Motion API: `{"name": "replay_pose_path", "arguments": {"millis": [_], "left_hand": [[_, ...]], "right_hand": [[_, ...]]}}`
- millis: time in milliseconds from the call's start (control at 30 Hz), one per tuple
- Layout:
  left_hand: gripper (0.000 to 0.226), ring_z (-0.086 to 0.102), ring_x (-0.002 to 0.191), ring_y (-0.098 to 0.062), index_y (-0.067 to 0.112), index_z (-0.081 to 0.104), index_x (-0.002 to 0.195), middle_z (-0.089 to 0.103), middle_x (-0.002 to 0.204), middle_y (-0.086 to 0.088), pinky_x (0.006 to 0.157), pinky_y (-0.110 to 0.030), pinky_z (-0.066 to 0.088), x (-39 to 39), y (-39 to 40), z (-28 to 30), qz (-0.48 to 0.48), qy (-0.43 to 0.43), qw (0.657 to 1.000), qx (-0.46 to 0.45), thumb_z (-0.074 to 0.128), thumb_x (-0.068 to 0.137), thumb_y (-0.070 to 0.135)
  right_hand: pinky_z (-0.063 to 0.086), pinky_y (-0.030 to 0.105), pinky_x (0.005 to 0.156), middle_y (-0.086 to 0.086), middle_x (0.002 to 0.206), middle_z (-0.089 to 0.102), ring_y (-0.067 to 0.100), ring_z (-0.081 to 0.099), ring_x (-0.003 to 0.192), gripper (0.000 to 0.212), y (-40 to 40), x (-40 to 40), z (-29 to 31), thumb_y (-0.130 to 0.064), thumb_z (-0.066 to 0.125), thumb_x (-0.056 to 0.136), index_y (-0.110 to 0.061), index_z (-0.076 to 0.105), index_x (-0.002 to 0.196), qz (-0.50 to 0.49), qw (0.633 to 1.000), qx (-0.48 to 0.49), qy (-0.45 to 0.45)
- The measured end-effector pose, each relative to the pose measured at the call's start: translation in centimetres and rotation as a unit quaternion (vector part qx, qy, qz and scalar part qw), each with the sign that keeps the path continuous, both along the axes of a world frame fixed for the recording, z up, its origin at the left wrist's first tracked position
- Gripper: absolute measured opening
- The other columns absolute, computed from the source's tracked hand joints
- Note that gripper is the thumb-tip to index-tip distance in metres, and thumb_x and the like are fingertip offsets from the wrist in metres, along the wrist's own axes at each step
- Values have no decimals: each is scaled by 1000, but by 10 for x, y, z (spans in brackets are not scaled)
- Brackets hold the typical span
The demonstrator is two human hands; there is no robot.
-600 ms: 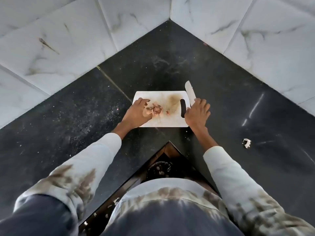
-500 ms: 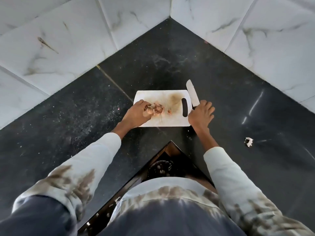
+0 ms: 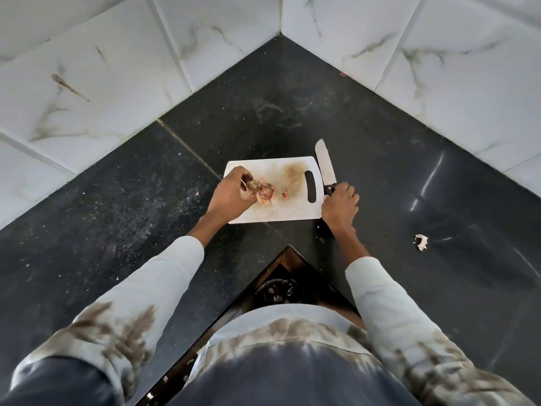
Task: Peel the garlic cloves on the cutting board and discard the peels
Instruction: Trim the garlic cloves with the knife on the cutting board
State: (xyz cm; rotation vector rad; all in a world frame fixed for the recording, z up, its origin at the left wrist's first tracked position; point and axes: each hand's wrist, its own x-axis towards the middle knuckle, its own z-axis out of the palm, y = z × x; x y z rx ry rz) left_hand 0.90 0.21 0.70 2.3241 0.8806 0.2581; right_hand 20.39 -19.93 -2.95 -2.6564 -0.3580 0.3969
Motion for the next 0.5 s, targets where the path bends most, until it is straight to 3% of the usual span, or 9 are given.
{"name": "replay_pose_path", "arguments": {"millis": [133, 233, 333, 500], "left_hand": [[42, 66, 100, -13, 29, 57, 116, 66, 114, 10, 85, -22, 56, 15, -9, 8, 17, -35, 999, -18, 83, 84, 37], [43, 67, 103, -12, 36, 59, 121, 69, 115, 13, 91, -27, 57, 28, -17, 10, 14, -54, 998, -35, 80, 85, 41], [44, 63, 116, -14, 41, 65, 125, 69, 126, 13, 103, -39, 57, 43, -24, 3, 10, -63, 997, -34, 73, 83, 51], [44, 63, 117, -17, 42, 61, 126, 68, 127, 10, 114, -46, 47, 69, -29, -21, 13, -48, 998, -44, 69, 85, 58]], "right_hand": [[45, 53, 99, 16, 136, 47, 38, 46, 124, 28, 3, -3, 3, -10, 53, 102, -3, 47, 128, -22, 998, 53, 17], [45, 46, 83, 16, 126, 48, 37, 53, 108, 20, 1, -5, 8, -11, 42, 103, -2, 48, 119, -37, 992, 114, 29], [45, 46, 77, 10, 114, 51, 31, 57, 91, 19, -2, -6, 18, -24, 39, 106, -8, 48, 111, -59, 985, 156, 52], [52, 44, 70, 3, 97, 61, 20, 60, 82, 37, -2, -6, 13, -53, 41, 108, -16, 45, 109, -42, 974, 191, 115]]}}
